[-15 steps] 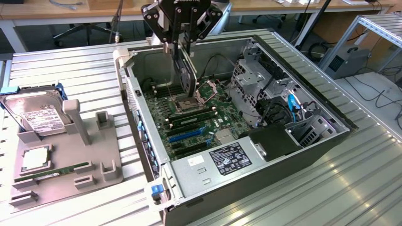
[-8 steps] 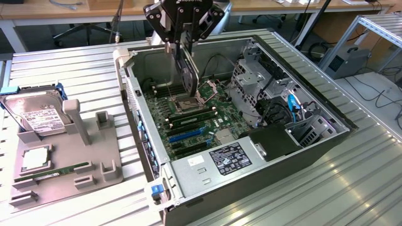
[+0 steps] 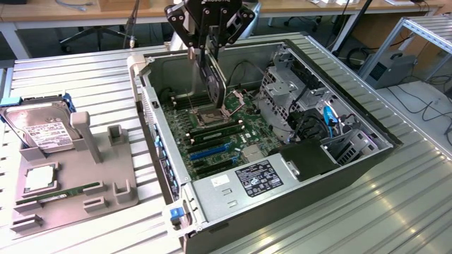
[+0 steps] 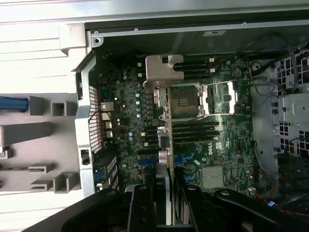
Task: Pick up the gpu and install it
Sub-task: 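Pick up the gpu and move the gpu toward the slot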
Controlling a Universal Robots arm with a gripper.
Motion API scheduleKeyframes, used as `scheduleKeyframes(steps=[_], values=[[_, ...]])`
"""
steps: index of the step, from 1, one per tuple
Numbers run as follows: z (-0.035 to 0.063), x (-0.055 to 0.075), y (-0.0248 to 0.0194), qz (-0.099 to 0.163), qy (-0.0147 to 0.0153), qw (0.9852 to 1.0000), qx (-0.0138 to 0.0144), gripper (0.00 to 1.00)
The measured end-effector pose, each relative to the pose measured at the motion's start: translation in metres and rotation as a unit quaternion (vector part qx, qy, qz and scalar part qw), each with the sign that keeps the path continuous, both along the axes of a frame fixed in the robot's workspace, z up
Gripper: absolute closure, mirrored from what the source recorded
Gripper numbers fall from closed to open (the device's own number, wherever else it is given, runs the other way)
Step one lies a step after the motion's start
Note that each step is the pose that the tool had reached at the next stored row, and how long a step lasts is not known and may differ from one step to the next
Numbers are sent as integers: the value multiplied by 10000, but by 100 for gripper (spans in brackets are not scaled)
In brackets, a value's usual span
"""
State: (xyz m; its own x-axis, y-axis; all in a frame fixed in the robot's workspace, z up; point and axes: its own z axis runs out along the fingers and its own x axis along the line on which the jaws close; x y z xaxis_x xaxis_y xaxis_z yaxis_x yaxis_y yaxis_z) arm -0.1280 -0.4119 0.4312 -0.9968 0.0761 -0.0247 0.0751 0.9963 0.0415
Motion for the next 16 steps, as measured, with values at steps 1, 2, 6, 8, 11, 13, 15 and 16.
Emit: scheduleKeyframes(steps=[1,2,6,8,11,13,15,16], values=[[0,6,0,0,0,10000,0,73],[0,12,0,0,0,10000,0,73],[-1,36,0,0,0,10000,0,73],[-2,54,0,0,0,10000,0,73],[-2,75,0,0,0,10000,0,73],[-3,90,0,0,0,10000,0,73],[-3,101,0,0,0,10000,0,73],[-3,109,0,0,0,10000,0,73]])
